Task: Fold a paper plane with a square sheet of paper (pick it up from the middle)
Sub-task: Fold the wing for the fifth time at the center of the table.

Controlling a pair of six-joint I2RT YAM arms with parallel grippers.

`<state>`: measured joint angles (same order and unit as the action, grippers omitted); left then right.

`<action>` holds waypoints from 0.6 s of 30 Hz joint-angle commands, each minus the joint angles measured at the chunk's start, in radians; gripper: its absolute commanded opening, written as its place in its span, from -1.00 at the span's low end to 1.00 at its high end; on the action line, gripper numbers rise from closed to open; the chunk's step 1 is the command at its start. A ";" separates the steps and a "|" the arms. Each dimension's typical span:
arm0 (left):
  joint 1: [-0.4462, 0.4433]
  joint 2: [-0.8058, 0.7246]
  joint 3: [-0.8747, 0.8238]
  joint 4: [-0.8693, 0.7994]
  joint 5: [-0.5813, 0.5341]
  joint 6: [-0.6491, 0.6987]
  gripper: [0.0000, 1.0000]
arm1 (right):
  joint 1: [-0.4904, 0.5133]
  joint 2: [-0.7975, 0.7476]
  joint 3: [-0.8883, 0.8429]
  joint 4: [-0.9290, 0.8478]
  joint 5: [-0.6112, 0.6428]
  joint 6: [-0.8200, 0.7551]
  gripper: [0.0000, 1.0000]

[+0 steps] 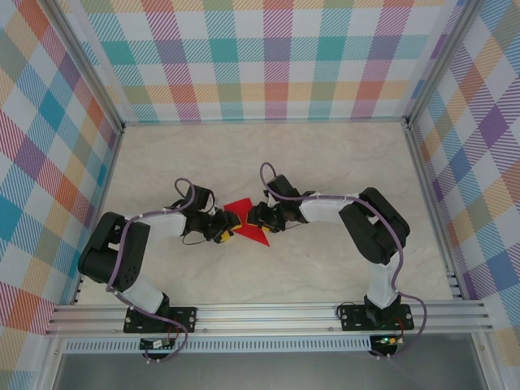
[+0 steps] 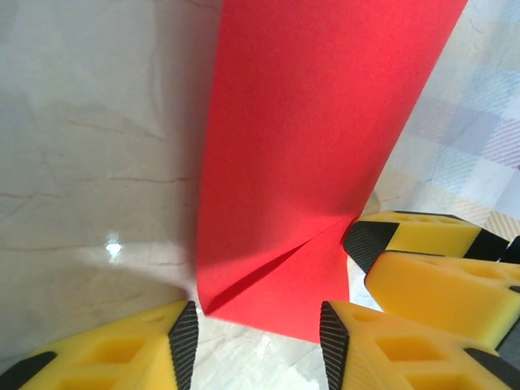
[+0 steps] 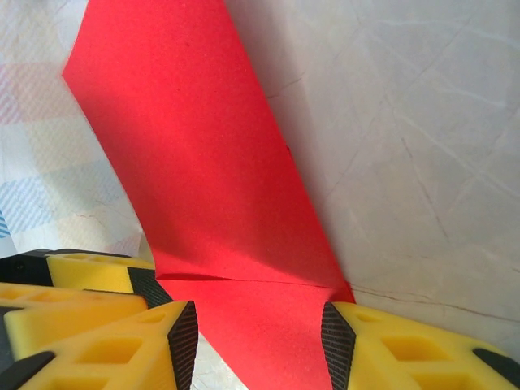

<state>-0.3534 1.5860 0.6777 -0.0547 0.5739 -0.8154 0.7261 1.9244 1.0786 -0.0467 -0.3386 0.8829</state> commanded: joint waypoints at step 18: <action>-0.015 0.032 0.018 0.027 0.020 -0.007 -0.22 | -0.033 0.008 -0.088 0.010 -0.002 0.033 -0.11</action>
<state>-0.3534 1.6001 0.6773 -0.0448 0.5800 -0.8192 0.7017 1.9156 1.0306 0.0280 -0.3729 0.9058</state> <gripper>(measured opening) 0.392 0.444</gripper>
